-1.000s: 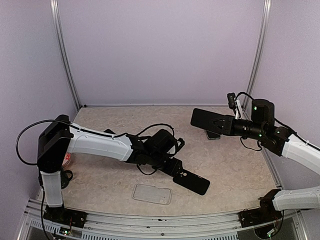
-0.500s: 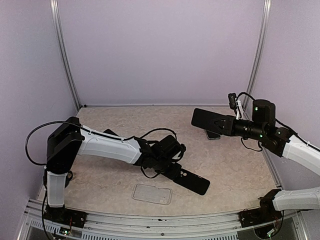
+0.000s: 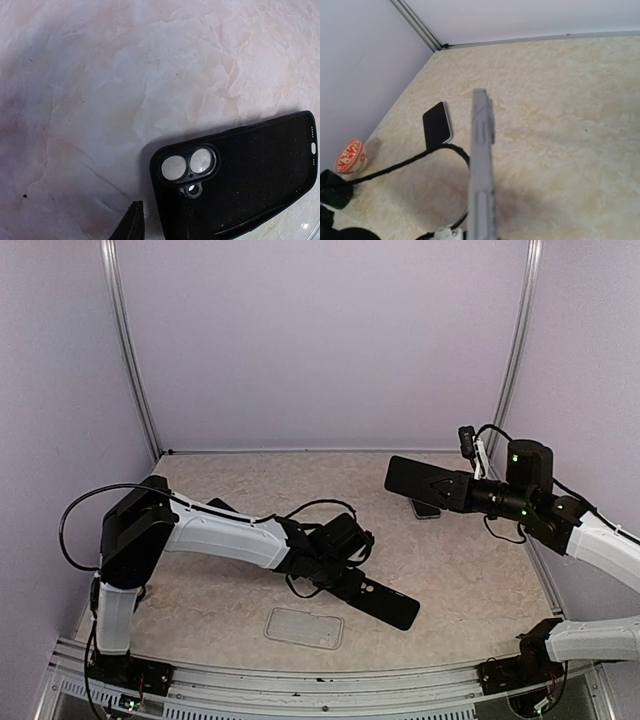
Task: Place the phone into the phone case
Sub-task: Move the phone case to the center of the board.
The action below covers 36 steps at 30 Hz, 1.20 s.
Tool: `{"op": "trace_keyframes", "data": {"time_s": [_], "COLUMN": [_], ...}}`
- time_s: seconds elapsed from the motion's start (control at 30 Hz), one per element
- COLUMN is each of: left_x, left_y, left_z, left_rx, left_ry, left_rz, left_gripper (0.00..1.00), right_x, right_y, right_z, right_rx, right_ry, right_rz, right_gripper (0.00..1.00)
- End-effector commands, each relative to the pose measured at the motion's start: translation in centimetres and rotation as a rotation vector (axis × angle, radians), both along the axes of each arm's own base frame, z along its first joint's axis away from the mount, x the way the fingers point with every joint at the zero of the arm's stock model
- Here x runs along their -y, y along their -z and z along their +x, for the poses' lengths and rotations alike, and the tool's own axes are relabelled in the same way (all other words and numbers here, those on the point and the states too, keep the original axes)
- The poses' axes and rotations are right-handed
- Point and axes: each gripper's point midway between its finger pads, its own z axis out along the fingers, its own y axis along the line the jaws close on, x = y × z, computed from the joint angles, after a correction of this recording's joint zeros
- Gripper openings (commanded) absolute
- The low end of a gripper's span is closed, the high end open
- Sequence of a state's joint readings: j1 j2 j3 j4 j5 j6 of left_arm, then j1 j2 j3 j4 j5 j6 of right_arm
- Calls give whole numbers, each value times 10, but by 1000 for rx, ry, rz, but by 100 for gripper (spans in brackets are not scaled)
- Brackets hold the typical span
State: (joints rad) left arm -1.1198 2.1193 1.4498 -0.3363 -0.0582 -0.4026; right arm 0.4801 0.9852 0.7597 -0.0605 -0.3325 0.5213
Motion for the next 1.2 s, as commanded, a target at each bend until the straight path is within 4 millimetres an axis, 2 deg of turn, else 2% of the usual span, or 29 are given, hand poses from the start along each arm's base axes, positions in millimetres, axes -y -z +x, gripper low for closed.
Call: {"op": "trace_keyframes", "data": {"time_s": [0.0,0.5,0.77,1.0,1.17], "left_x": [5,-3,-21,-43,-53], "left_y": [3,11,3,-18,-26], "left_z": [1,10,32,62,77], "left_rx": [6,-4,5,19,18], "left_ry": [-2,-48,-150,-253,-304], "left_rz": [12,36,24,-12,-31], "left_gripper": [26,0,0,0,0], "right_x": [5,5,4,-2,-5], "right_y": [-23,-25,-25,-14,-17], "right_z": [1,1,1,0,2], "right_rx": [77,85,82,41,51], "right_ry": [12,11,3,-24,-32], "right_rz": [32,35,39,45,63], "right_gripper": [0,0,0,0,0]}}
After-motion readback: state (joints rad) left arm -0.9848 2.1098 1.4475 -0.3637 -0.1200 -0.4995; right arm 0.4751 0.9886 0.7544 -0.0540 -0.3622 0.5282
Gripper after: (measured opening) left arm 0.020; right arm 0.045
